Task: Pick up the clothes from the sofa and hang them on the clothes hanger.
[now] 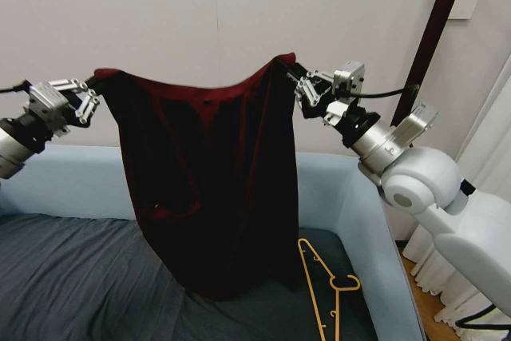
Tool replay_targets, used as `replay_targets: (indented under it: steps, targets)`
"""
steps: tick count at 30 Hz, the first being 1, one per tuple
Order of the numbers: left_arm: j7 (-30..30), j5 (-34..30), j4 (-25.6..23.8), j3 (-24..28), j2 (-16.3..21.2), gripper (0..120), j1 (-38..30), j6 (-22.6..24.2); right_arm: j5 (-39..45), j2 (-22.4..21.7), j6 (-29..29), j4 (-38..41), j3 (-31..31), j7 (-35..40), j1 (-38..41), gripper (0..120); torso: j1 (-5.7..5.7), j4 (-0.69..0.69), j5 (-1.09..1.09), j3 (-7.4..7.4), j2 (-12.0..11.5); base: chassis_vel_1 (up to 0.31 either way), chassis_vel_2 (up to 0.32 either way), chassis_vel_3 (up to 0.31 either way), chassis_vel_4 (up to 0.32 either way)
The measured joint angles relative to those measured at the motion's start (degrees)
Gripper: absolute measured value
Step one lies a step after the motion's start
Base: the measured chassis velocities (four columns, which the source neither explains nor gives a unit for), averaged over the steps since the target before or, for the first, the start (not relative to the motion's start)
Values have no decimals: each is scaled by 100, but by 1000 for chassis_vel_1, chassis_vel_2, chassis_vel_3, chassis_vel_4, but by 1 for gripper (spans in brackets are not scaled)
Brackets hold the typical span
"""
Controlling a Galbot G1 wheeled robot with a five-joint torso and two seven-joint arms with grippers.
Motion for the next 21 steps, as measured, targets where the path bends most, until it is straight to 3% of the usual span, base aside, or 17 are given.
replay_targets:
  steps: [6, 10, 12, 16, 21]
  targets:
    - [-59, 775, 81, 50, -352, 0, 79, -51, -315, -9, 3, 134, -148, 84, -663, 0, 0, 0, 3, 0, 0, 0, 0, 0, 0]
    - [-25, 950, 153, 37, -519, 0, 189, -83, -418, 65, 4, 43, -176, 133, -925, 0, 0, 2, 2, 0, 0, 0, 0, 0, 0]
    - [27, 742, 144, 84, -572, 0, 290, -33, -462, 95, 11, -46, -195, 170, -1043, 0, 0, 2, 3, 0, 1, 0, 0, 0, 0]
    - [143, -689, -25, 220, -842, 0, 1150, 574, -667, 364, 38, -554, -359, 334, -1415, 0, 0, -2, 5, -1, 1, 0, 0, 0, 0]
    - [246, -786, 351, 319, -1268, 0, 1893, 762, -863, 663, -64, -1020, -538, 493, -1778, 0, -1, 6, 0, 0, 1, 0, 0, 0, 0]
